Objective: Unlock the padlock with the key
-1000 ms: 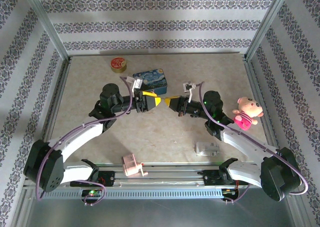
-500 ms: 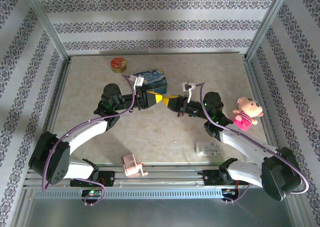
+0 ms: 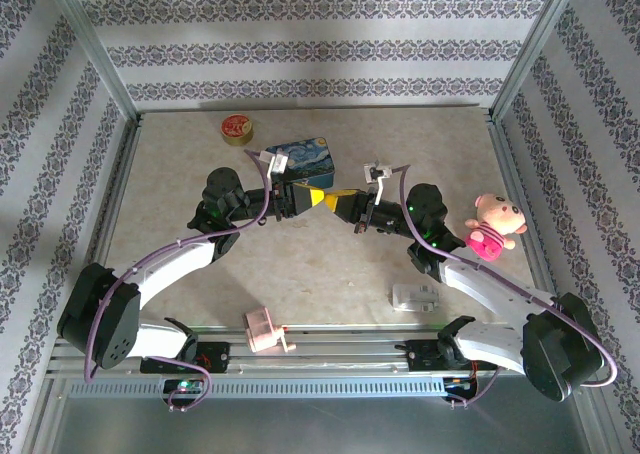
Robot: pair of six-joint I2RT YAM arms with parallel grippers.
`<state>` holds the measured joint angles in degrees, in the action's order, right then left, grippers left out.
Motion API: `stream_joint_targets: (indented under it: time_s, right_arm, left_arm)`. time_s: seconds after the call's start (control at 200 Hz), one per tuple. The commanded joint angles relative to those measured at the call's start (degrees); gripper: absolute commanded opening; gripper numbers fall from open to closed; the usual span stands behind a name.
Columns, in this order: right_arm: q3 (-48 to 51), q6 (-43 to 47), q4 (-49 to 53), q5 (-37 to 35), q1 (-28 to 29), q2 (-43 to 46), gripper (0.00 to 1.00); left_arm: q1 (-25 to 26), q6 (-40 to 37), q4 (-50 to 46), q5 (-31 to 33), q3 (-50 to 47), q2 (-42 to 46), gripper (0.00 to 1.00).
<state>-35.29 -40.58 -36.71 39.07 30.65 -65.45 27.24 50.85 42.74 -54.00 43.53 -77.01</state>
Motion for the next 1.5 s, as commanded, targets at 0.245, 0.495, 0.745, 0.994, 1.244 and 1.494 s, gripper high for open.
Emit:
stream_joint_targets:
  time_s: [0.245,0.495,0.745,0.994,1.244,1.494]
  right_arm:
    - [-1.80,-1.08,-3.63,0.48,0.81,-1.25,0.00]
    - [-1.39,-0.93,-2.81,0.07,0.90,-1.35,0.05]
    - [0.83,2.94,4.11,-5.36,-0.32,3.35,0.56]
    - [3.77,8.53,5.58,-4.33,-0.33,10.38,0.68]
    - [5.08,11.09,5.42,0.43,-0.24,13.01,0.67]
    - [7.89,12.87,12.34,-11.82,-0.59,15.79,0.70]
  left_arm:
    - [-0.59,-1.48,2.26,-1.46,-0.83,0.16,0.08]
    - [-0.70,-5.71,-0.68,-0.27,-0.83,2.39,0.00]
    - [-0.88,-29.33,-39.05,5.64,7.74,10.91,0.00]
    - [-0.61,-50.85,-71.52,5.03,21.39,11.52,0.00]
    - [9.55,-65.10,-97.88,22.34,38.26,2.23,0.00]
    - [15.41,-64.91,-105.91,31.89,47.58,-7.40,0.00]
